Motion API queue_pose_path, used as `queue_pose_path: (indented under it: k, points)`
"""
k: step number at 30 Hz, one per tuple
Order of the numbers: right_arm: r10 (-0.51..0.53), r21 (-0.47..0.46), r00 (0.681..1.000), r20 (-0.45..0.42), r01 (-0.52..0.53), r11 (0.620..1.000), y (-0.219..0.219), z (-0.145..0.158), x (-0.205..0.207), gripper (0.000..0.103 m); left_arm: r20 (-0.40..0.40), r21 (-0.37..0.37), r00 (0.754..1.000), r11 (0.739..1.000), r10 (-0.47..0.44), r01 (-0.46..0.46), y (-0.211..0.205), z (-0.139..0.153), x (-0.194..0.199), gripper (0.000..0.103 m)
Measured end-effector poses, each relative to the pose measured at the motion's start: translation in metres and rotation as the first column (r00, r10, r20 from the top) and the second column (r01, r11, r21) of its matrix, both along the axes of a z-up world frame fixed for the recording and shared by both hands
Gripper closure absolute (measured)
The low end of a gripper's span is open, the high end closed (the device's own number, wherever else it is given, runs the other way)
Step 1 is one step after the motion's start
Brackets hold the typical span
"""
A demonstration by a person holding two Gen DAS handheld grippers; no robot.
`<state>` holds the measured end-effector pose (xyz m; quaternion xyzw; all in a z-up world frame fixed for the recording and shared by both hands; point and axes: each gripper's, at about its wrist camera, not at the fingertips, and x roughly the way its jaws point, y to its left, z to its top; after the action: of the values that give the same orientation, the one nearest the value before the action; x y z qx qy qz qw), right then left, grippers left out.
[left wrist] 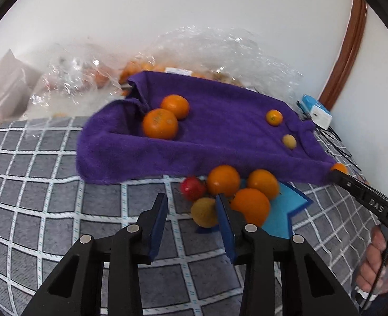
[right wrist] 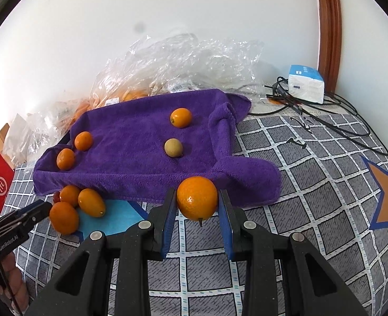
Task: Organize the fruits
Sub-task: 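Grasp the yellow-green round fruit with the left tool while the right tool holds the tangerine, then lift both held fruits and carry them over the purple towel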
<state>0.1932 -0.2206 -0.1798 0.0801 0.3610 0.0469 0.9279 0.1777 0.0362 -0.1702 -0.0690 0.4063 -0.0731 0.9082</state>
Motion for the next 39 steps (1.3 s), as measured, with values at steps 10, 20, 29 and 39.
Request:
queue_pose_path:
  k: [10, 20, 29, 39]
  points:
    - [0.021, -0.014, 1.0, -0.005, -0.021, 1.0, 0.007, -0.004, 0.0, 0.072, -0.011, 0.057, 1.0, 0.998, -0.017, 0.018, -0.011, -0.006, -0.001, 0.076]
    - [0.109, -0.015, 0.994, -0.029, -0.109, 0.994, 0.021, -0.009, 0.0, 0.072, -0.039, 0.083, 0.996, 0.994, 0.075, -0.072, 0.009, -0.008, 0.002, 0.075]
    - [0.146, -0.042, 0.985, -0.089, -0.15, 0.988, 0.034, -0.021, 0.002, 0.072, -0.046, 0.048, 0.995, 0.995, 0.089, -0.087, 0.013, -0.011, 0.002, 0.076]
    - [0.128, -0.021, 0.991, 0.042, -0.127, 0.992, 0.023, 0.002, -0.011, 0.072, 0.125, -0.093, 0.975, 0.98, 0.185, -0.174, 0.038, 0.022, -0.014, 0.076]
